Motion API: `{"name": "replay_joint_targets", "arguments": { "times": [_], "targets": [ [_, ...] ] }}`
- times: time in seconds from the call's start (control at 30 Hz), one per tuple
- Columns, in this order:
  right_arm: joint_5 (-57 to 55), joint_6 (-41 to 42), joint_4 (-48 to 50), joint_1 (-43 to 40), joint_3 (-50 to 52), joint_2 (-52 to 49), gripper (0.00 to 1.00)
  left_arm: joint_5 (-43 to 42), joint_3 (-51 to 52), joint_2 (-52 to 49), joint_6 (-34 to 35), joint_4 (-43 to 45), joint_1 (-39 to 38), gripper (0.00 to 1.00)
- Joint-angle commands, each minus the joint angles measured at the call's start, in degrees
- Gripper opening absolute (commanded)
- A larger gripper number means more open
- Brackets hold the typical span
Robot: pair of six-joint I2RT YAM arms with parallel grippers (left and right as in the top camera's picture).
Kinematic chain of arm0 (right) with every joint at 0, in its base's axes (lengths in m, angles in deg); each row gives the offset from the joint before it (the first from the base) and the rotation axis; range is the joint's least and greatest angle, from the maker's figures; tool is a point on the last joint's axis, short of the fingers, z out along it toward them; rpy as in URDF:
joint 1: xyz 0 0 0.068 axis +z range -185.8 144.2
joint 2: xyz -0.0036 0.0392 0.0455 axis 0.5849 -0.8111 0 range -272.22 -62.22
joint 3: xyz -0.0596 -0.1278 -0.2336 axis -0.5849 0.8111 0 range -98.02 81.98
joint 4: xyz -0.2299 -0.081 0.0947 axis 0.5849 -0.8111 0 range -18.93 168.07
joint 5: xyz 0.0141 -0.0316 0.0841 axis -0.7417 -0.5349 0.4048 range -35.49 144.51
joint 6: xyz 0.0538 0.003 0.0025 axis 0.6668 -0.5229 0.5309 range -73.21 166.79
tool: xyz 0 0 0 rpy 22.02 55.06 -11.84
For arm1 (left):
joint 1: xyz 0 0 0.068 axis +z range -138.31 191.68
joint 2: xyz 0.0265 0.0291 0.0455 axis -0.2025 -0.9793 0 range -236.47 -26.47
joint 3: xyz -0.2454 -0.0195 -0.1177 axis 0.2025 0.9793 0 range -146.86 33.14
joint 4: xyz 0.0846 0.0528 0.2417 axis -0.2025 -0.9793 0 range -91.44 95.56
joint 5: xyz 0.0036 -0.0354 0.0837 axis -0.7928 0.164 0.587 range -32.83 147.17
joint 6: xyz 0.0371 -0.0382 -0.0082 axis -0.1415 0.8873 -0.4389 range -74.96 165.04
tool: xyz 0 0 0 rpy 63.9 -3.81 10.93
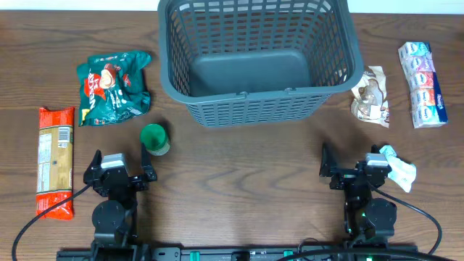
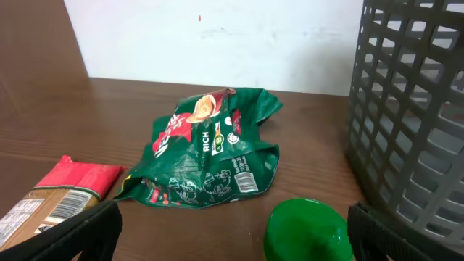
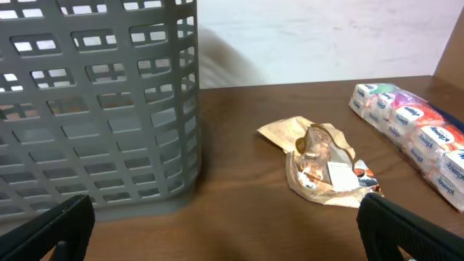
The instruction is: Pack container
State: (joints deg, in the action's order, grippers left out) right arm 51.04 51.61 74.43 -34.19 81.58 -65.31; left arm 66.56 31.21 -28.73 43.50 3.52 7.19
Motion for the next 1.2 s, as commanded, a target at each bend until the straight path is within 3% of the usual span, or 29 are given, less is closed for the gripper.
{"name": "replay_joint_targets", "arguments": {
  "times": [0.0,0.53,0.7,0.87,1.0,1.17],
  "targets": [
    [-0.42,0.70,-0.24,-0.35,0.09,0.04,0.99,0.66,1.70,-0.17,-0.37,-1.07,0.35,0.99],
    [-1.29,0.70,-0.22,-0.46,0.09,-0.07,0.99,0.66,1.70,-0.17,-0.37,-1.09,0.35,0.99],
    [0.31,6.12,-0.33,-0.57,-0.07,-0.59,0.99,0.66,1.70,-0.17,-0.37,-1.07,0.35,0.99],
    [-1.97,6.27,-1.31,-0.72,-2.43,-1.33,0.99,0.66,1.70,-0.17,-0.37,-1.07,0.35,0.99],
    [-7.15,6.16,-1.11,-2.82,-8.72,-4.63,0.99,0.66,1.70,-0.17,-0.37,-1.07,0.35,0.99],
    [-7.10,4.31,-3.10,-8.72,-22.86,-15.93,0.99,0.66,1.70,-0.17,-0.37,-1.07,0.35,0.98]
  ]
}}
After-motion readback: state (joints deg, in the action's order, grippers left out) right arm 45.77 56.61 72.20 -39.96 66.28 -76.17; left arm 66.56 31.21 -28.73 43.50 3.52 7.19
